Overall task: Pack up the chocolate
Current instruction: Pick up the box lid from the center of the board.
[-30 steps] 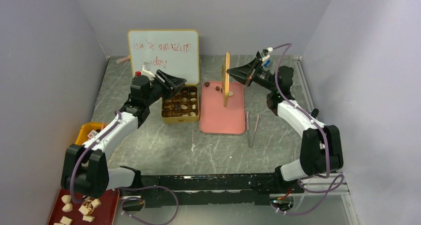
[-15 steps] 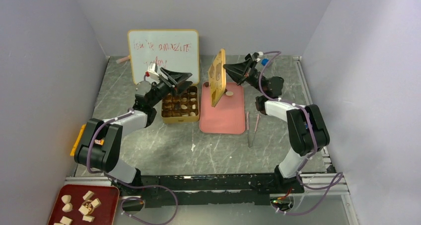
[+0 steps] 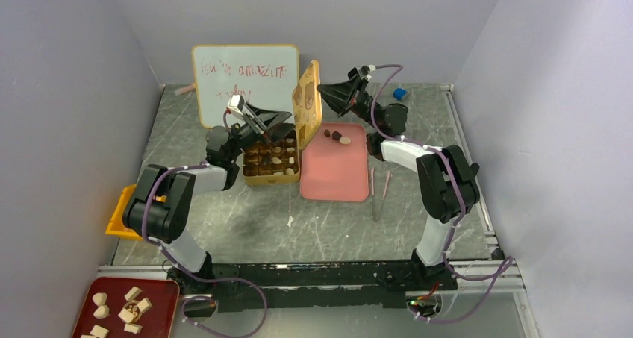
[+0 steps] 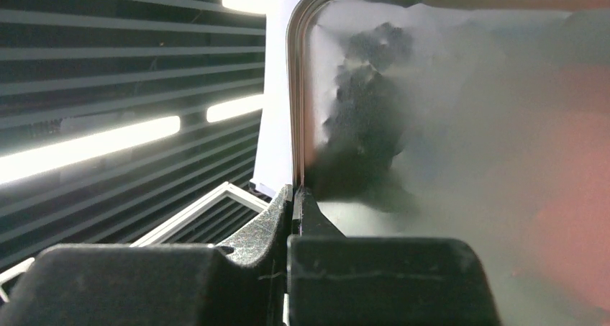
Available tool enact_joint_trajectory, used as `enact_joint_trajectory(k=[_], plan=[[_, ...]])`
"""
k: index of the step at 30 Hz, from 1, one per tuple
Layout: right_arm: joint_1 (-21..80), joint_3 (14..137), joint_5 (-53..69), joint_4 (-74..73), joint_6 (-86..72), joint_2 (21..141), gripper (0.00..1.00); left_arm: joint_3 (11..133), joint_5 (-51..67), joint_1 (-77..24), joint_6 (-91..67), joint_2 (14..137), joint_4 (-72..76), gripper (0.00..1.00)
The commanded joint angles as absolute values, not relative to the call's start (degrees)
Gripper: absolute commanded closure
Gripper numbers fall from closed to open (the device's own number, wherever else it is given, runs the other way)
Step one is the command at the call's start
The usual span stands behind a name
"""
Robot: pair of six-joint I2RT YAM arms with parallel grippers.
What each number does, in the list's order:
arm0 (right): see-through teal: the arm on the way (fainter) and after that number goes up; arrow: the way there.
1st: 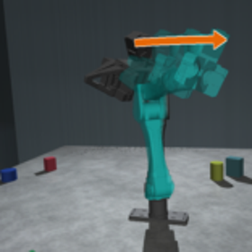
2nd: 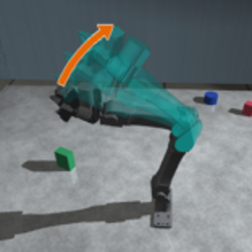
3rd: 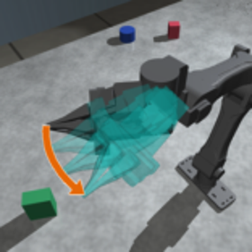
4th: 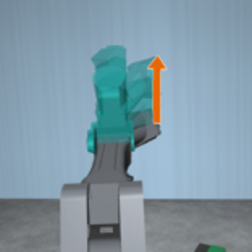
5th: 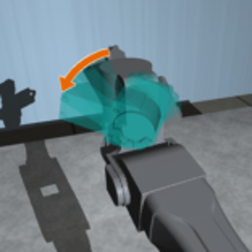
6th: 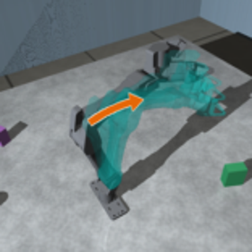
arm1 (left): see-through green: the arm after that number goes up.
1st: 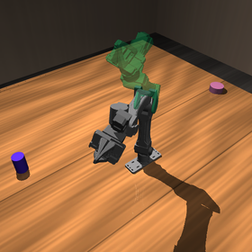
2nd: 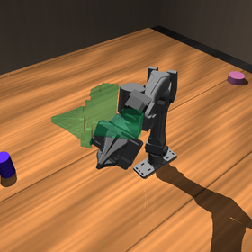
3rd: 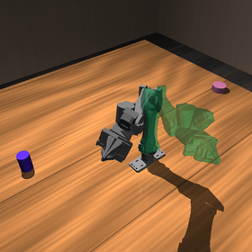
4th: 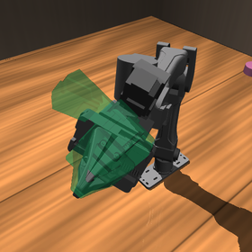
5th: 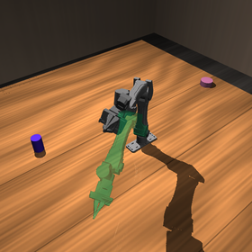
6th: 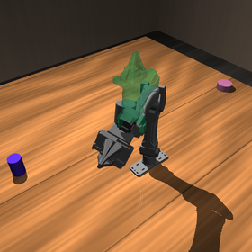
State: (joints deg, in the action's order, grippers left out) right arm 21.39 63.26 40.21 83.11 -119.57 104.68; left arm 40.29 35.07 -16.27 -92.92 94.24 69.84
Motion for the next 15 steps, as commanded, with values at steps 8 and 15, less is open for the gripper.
enact_joint_trajectory(k=[8,15], plan=[[22.59,67.53,37.65,103.57,-129.54,104.48,1.0,39.61,36.53,-16.44,-92.19,95.11,74.82,0.25],[22.59,69.29,38.39,101.96,-129.56,103.21,1.0,37.91,35.45,-16.36,-91.43,95.48,75.51,0.24]])
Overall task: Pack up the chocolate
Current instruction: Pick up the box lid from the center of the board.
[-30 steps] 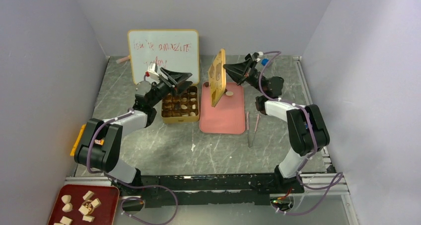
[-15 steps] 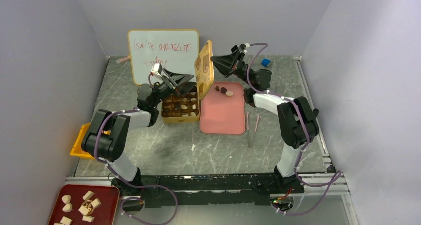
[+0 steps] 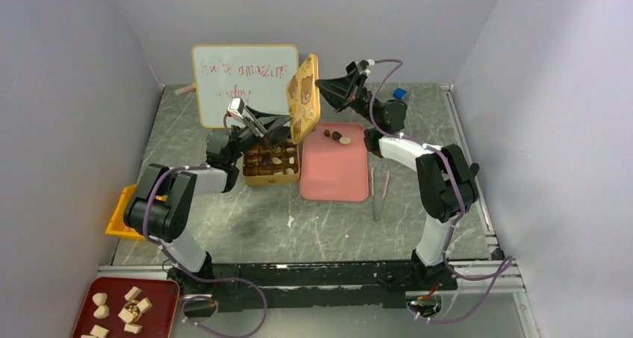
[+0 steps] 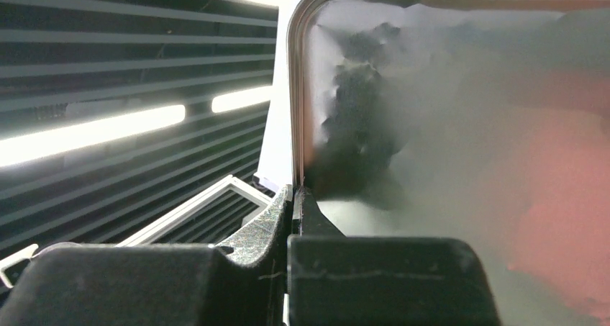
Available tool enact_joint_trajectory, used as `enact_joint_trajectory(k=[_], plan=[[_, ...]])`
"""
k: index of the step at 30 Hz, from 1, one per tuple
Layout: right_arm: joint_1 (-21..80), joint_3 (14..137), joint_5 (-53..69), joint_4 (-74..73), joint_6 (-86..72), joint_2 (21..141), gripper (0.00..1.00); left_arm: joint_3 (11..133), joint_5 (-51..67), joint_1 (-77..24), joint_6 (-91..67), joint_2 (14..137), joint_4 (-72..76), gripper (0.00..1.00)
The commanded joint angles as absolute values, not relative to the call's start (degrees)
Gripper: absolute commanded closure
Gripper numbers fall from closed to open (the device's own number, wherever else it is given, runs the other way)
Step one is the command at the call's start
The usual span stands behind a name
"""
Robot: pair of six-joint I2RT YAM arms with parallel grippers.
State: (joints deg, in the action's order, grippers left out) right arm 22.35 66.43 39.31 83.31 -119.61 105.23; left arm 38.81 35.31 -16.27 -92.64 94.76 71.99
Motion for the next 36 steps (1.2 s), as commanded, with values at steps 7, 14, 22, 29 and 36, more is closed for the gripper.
enact_joint_trajectory(k=[7,14,22,29,36], plan=[[22.92,67.99,38.35,101.98,-129.46,102.27,1.0,38.13,34.4,-16.49,-91.18,95.69,75.26,0.24],[24.85,66.47,36.95,103.33,-129.44,102.71,1.0,38.76,33.74,-17.04,-92.2,96.57,76.47,0.24],[28.1,63.91,35.11,104.22,-128.45,103.36,1.0,38.96,32.44,-17.49,-95.54,98.34,81.31,0.24],[29.37,60.11,33.76,104.32,-127.23,102.85,1.0,36.92,29.94,-17.58,-101.89,100.56,90.37,0.25],[28.64,57.16,33.78,104.39,-126.7,102.51,1.0,34.31,27.85,-17.67,-108.15,102.71,100.25,0.33]])
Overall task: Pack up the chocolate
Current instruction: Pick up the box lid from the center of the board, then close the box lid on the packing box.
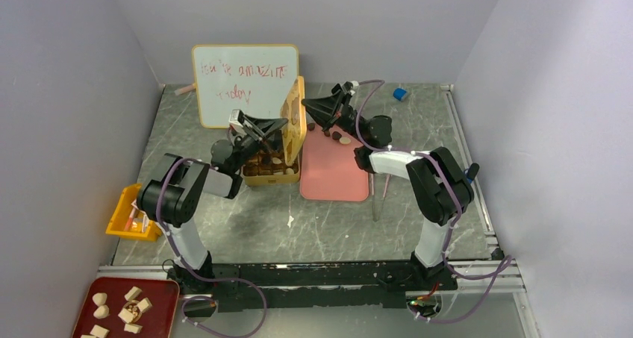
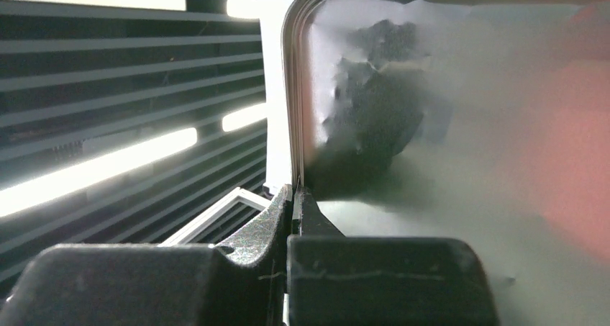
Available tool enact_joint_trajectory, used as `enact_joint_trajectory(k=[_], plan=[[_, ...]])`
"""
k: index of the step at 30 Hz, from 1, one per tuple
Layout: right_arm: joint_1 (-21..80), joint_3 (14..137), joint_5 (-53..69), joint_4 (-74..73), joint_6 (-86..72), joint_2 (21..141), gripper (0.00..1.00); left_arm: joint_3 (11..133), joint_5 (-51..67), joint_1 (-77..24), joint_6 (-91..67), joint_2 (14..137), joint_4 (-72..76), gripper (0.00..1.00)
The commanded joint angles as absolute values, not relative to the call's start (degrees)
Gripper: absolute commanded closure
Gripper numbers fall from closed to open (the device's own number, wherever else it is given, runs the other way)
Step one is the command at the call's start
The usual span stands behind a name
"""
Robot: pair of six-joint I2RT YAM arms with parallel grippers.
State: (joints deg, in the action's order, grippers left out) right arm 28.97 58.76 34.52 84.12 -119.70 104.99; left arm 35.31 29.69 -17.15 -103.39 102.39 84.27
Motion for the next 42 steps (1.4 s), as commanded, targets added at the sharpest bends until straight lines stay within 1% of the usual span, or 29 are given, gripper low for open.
enact_joint_trajectory(k=[1,4,9,18,24,28,30,34,37,39,42], plan=[[28.16,56.46,34.05,104.39,-126.54,102.34,1.0,33.94,27.45,-17.67,-108.97,102.88,101.59,0.36],[26.87,55.11,34.72,104.34,-126.21,101.96,1.0,33.24,26.78,-17.67,-111.04,103.23,104.82,0.42],[25.41,53.26,35.72,104.36,-125.66,101.75,1.0,33.31,26.84,-17.58,-111.39,101.92,104.85,0.54],[23.73,48.67,38.98,104.33,-123.77,102.17,1.0,34.01,26.1,-17.4,-112.06,99.97,104.44,0.68],[22.84,45.32,41.23,104.37,-121.75,102.68,1.0,33.59,25.79,-16.9,-112.14,98.59,103.98,0.81],[21.71,43.31,43.08,104.3,-120.18,103.08,0.93,33.14,25.53,-16.13,-112.58,97.63,104.0,0.89],[21.07,41.86,43.6,104.25,-119.48,103.25,0.85,33.3,25.76,-15.73,-112.64,97.07,103.61,0.94],[19.67,39.91,45.1,104.31,-117.92,103.98,0.72,33.15,25.96,-14.97,-112.37,96.02,102.61,0.95],[19.03,39.32,46.11,104.25,-117.07,104.6,0.64,33.0,26.21,-14.77,-112.07,95.4,101.84,0.95],[18.74,39.21,46.55,104.29,-116.69,105.04,0.6,32.96,26.39,-14.68,-111.81,95.16,101.5,0.95],[18.4,39.75,47.45,104.17,-116.48,105.58,0.57,32.96,26.74,-14.51,-111.41,94.64,100.68,0.95]])
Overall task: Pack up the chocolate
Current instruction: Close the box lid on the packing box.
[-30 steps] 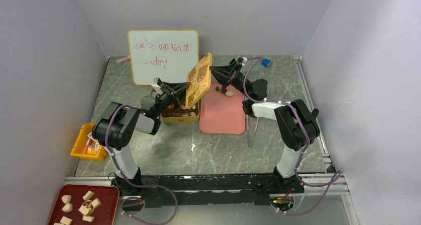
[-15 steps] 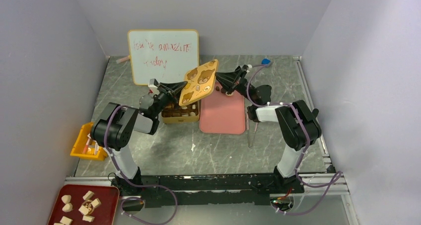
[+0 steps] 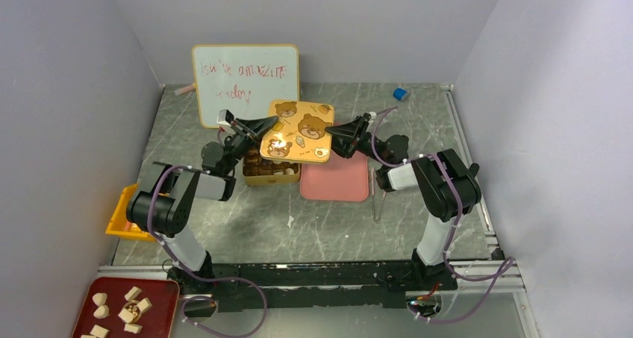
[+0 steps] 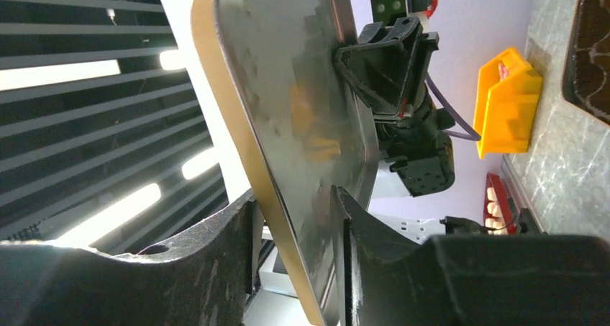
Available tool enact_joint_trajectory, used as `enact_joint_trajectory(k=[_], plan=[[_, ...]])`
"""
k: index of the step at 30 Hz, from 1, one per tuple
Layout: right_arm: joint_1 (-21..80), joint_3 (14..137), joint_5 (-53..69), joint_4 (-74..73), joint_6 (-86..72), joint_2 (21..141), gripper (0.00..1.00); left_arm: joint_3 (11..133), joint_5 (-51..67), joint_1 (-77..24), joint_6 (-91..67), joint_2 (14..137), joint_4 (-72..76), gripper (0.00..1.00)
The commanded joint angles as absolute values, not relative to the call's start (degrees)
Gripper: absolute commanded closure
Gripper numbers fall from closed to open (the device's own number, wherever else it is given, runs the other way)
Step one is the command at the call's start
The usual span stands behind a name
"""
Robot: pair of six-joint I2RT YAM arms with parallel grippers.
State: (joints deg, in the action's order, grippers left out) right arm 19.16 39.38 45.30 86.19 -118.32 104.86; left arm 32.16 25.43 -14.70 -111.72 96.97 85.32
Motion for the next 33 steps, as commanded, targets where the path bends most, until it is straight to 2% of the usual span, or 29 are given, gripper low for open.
enact_joint_trajectory(k=[1,7,13,16,25,33], plan=[[18.35,39.92,47.67,104.15,-116.46,105.75,0.57,32.84,26.86,-14.32,-111.13,94.24,100.34,0.95],[17.88,40.68,49.47,100.24,-113.85,105.51,0.55,31.91,28.86,-12.61,-104.71,88.27,89.68,0.95],[17.43,43.18,52.42,86.91,-103.89,102.06,0.54,34.65,29.07,-11.61,-87.92,77.62,60.76,0.95],[16.85,44.57,53.16,82.02,-100.6,101.36,0.54,35.63,28.17,-11.15,-83.38,75.7,51.54,0.95],[16.22,46.06,53.79,81.71,-100.2,102.46,0.52,33.03,24.61,-9.69,-82.02,75.57,44.91,0.95],[15.17,46.85,54.98,79.83,-98.14,104.38,0.5,31.92,23.6,-8.41,-81.24,79.27,47.08,0.95]])
